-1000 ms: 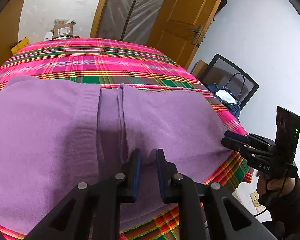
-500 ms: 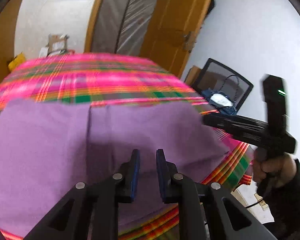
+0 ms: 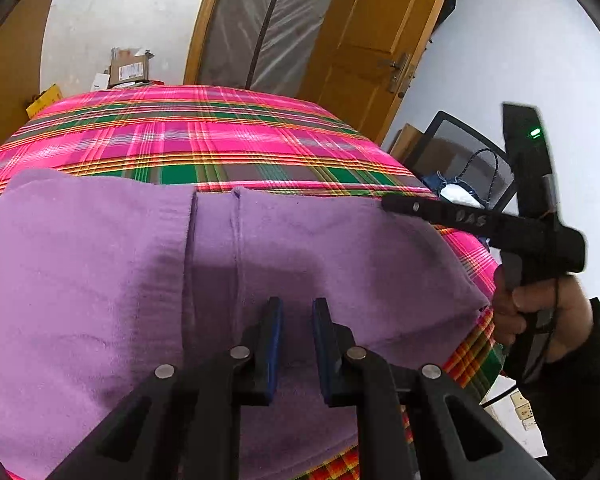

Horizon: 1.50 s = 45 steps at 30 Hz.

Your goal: Fold clothes

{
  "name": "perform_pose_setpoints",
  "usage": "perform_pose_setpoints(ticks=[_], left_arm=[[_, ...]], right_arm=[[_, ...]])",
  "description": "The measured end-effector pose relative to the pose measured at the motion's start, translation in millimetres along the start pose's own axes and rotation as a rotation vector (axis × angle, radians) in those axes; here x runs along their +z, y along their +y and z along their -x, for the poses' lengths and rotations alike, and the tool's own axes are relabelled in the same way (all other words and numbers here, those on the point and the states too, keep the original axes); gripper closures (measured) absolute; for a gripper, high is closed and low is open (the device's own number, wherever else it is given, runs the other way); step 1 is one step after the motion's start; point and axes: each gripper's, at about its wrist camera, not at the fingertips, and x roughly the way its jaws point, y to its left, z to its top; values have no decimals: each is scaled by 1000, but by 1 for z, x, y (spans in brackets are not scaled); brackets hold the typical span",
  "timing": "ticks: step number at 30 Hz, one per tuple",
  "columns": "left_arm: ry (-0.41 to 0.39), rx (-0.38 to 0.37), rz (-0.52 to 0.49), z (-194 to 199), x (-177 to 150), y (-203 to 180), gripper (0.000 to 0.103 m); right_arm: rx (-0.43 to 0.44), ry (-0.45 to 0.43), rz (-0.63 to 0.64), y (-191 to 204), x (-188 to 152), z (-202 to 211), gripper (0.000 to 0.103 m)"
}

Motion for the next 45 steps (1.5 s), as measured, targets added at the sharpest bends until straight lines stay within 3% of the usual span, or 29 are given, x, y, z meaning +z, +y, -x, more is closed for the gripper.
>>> perform_pose_setpoints(ticks=[5,10,19,24,35,40,45], left_arm=[[-15,-3,24,10,-3,2,87],[-11,-3,33,13,-7,5,87],[-24,-10,52,21,-11,9,87],[-14,-10,41,18,-13,9,87],[-4,-15,28,13,-14,6,87],[-3,-26,27,14,-16,10,87],[-5,-29,24,14,-17,10,87]], right_arm=[[103,-4,112,41,5,-5,92],[91,76,158,59,2,-39,93],[226,39,216,92,6,-27,93],[207,122,240,106,1,-59,93],[206,133,183,96,2,-60,95],[184,40,130,73,-12,-15,95],[138,8,52,35,-46,24,93]])
